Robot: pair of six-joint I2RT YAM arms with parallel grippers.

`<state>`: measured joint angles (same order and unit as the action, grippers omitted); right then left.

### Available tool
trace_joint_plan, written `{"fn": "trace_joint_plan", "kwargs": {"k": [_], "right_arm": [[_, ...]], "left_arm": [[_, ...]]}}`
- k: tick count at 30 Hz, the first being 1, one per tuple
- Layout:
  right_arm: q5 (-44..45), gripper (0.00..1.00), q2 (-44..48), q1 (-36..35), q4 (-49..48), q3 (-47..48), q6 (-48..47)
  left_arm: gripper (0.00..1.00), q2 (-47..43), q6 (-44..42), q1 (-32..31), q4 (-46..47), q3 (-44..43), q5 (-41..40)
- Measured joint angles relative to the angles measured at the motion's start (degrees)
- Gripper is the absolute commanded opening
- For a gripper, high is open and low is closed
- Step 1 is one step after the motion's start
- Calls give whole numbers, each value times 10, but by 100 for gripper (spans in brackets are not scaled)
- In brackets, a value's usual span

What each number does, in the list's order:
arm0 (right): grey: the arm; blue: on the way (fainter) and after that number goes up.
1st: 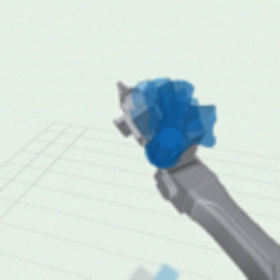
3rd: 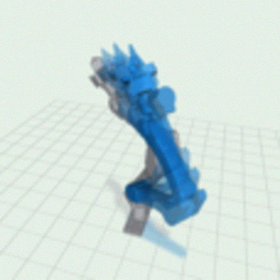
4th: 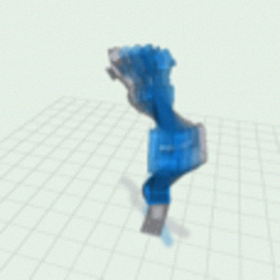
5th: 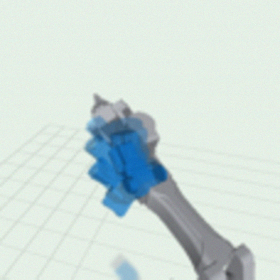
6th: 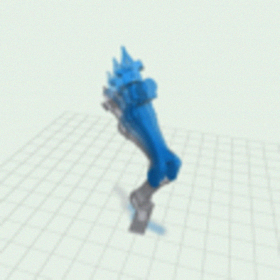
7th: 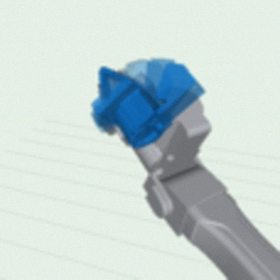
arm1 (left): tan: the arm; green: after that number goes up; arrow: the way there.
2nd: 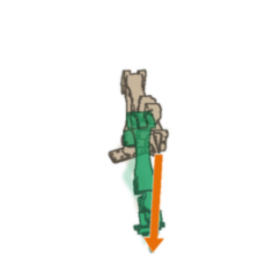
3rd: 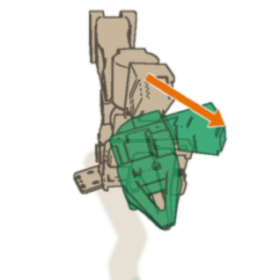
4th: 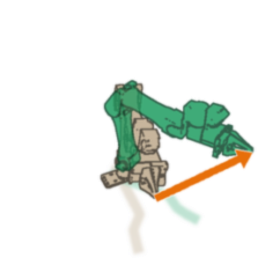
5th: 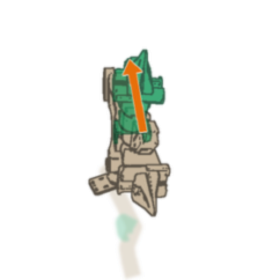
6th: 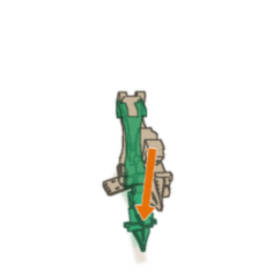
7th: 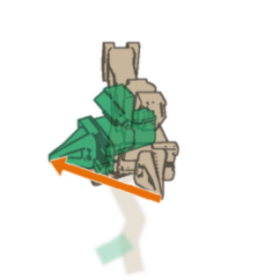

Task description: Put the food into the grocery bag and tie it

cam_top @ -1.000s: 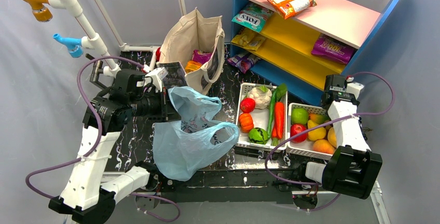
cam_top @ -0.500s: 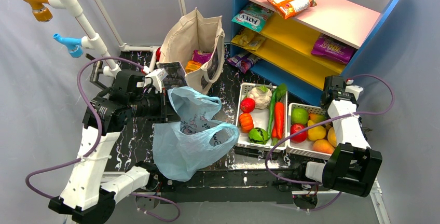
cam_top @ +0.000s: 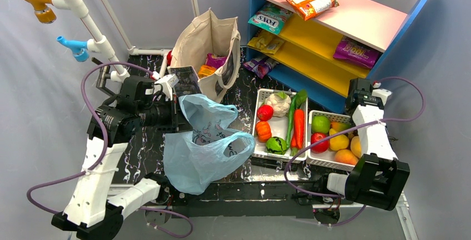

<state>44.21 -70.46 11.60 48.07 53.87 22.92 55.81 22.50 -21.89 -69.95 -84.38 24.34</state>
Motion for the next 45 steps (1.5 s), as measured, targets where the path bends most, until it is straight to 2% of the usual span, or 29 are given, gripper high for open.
{"fn": "trace_joint_plan", "kwargs": {"k": [14, 27, 32, 36, 45], "right_arm": [[-26, 1, 25, -25, 57, 139, 12], [-91, 1, 106, -49, 81, 149, 37], [-127, 1, 159, -102, 88, 149, 59], [-160, 1, 191, -169, 90, 149, 92], [-204, 1, 209, -290, 115, 149, 160]], "left_arm": [[0, 11, 3, 0, 5, 0, 6], [0, 22, 11, 0, 17, 0, 23], [0, 26, 15, 0, 23, 0, 30], [0, 29, 18, 0, 25, 0, 34], [0, 40, 22, 0, 31, 0, 35]]}}
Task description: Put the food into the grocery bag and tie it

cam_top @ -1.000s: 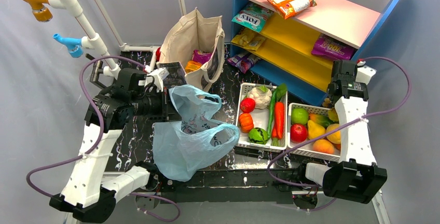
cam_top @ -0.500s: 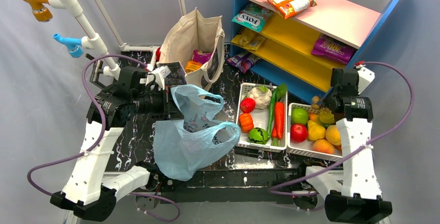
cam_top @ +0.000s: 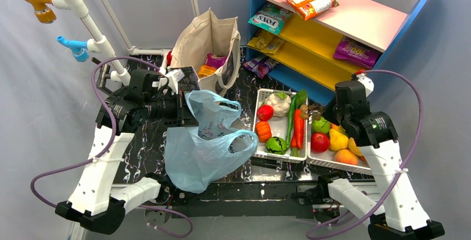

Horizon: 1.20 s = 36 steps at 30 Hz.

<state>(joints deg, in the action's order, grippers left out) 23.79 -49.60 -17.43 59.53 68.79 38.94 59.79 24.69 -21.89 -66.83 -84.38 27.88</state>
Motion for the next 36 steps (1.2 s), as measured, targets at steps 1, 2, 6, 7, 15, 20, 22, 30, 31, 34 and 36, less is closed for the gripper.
{"fn": "trace_joint_plan", "kwargs": {"k": [1, 2, 6, 7, 15, 20, 22, 30, 31, 34, 36], "right_arm": [[-4, 1, 2, -8, 2, 0, 4], [-9, 1, 4, -14, 2, 0, 7], [-36, 1, 12, -32, -5, 0, 18], [-43, 1, 13, -37, -10, -1, 20], [-102, 1, 19, -109, -95, -4, 20], [-127, 1, 0, -162, -145, 10, -1], [-128, 1, -16, -188, -160, 33, -15], [-123, 1, -67, -280, -224, 156, -88], [-123, 1, -75, -288, -230, 172, -98], [-122, 1, -101, -317, -252, 214, -136], [-122, 1, -117, -335, -263, 232, -159]], "left_arm": [[0, 0, 0, 0, 0, 0, 0], [0, 0, 0, 0, 0, 0, 0], [0, 0, 0, 0, 3, 0, 0], [0, 0, 0, 0, 4, 0, 0], [0, 10, 13, 0, 9, -8, 0], [0, 15, 26, 0, 14, -8, 0], [0, 17, 32, 0, 19, -9, 0], [0, 48, 58, 0, 38, -26, 0], [0, 54, 61, 0, 40, -30, 0], [0, 68, 68, 0, 45, -40, 0], [0, 76, 71, 0, 45, -49, 0]]}}
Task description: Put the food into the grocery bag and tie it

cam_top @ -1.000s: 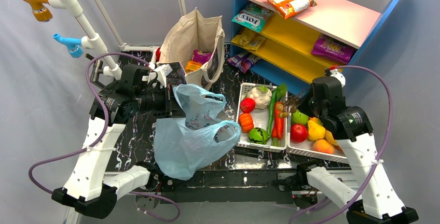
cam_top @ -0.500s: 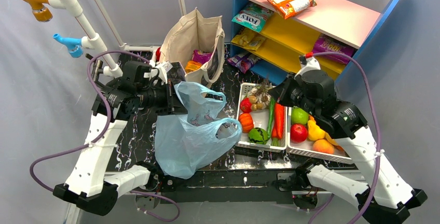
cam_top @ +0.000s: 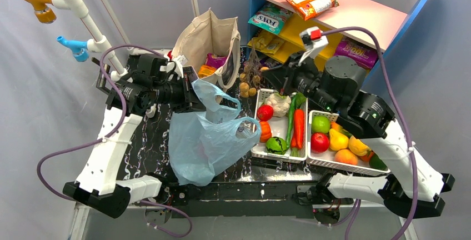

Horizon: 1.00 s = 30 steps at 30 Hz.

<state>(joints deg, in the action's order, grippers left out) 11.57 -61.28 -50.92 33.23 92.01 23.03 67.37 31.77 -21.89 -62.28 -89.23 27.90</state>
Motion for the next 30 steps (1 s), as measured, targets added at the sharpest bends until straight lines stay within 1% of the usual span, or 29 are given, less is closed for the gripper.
{"fn": "trace_joint_plan", "kwargs": {"k": [4, 8, 13, 22, 30], "right_arm": [[-4, 1, -34, -41, -24, 25, -62], [-20, 1, -61, -76, -57, 28, -124], [-58, 1, -100, -115, -102, 31, -186], [-133, 1, -138, -137, -148, 29, -231], [-168, 1, -142, -149, -179, -35, -237]], "left_arm": [[0, 14, 3, 0, 3, -12, 0], [0, 17, 4, 0, 3, -13, 0], [0, 16, 4, 0, 3, -12, 0], [0, -15, 3, 0, -14, -10, -1], [0, -61, -5, 0, -47, -3, -5]]}}
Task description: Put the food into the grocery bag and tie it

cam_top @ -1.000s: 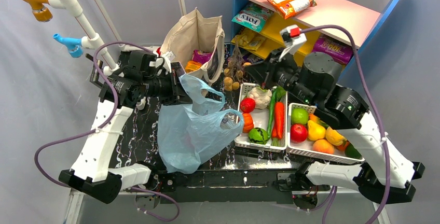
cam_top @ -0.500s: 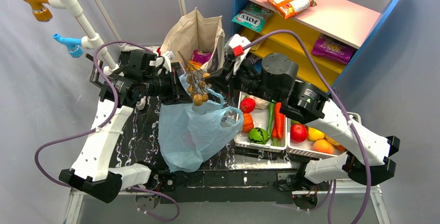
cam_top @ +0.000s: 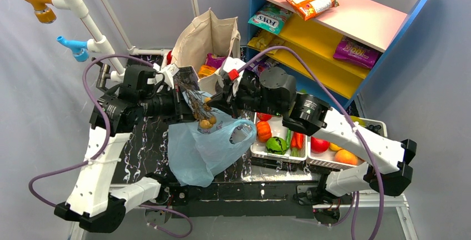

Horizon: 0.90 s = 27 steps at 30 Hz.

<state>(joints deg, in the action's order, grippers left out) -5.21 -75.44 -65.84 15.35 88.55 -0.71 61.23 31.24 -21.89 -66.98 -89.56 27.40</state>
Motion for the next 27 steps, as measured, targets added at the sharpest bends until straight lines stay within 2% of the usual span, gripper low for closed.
{"fn": "trace_joint_plan", "kwargs": {"k": [17, 22, 27], "right_arm": [[-14, 1, -11, -11, -9, -59, -55], [-10, 1, 13, -40, 10, -117, -88], [-7, 1, 77, -72, 19, -201, -110]], "left_arm": [[0, -38, -20, 0, -60, 0, -3], [0, -42, -11, 0, -59, 0, -15], [0, -42, -2, 0, -56, 0, -21]]}}
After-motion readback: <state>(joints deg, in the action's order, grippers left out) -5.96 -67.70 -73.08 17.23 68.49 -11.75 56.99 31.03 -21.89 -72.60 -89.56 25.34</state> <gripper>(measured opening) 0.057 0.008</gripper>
